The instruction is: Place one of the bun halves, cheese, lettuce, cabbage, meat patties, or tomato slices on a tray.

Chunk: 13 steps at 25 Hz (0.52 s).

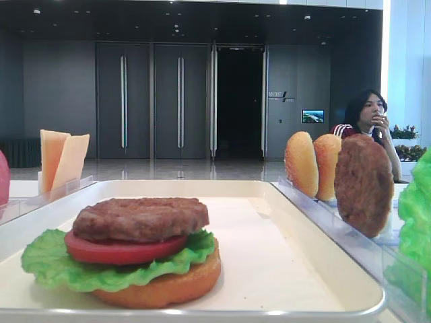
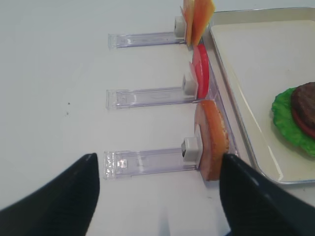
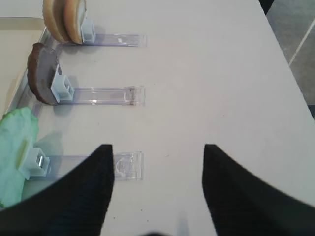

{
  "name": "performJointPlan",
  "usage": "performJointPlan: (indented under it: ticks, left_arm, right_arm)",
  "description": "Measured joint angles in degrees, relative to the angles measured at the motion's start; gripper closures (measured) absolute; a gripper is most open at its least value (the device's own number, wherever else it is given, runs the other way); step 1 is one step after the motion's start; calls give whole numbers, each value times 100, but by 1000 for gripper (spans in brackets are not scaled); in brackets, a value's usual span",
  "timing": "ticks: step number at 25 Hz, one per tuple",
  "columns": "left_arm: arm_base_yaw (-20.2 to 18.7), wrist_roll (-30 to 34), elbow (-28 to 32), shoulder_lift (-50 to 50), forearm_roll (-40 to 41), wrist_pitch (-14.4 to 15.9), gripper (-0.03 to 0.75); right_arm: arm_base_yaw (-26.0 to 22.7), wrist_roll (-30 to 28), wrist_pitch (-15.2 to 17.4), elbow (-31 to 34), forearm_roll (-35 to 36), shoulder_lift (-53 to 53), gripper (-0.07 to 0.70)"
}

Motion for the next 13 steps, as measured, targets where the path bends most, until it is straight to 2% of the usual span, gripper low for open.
performJointPlan:
  ticks: [7,13]
  left_arm:
    - [0,0,0,0,0,0,136]
    - [0,0,0,0,0,0,136]
  right_arm:
    - [-288,0,-5,0,0,0,219]
    - [-334,0,-11,0,0,0,219]
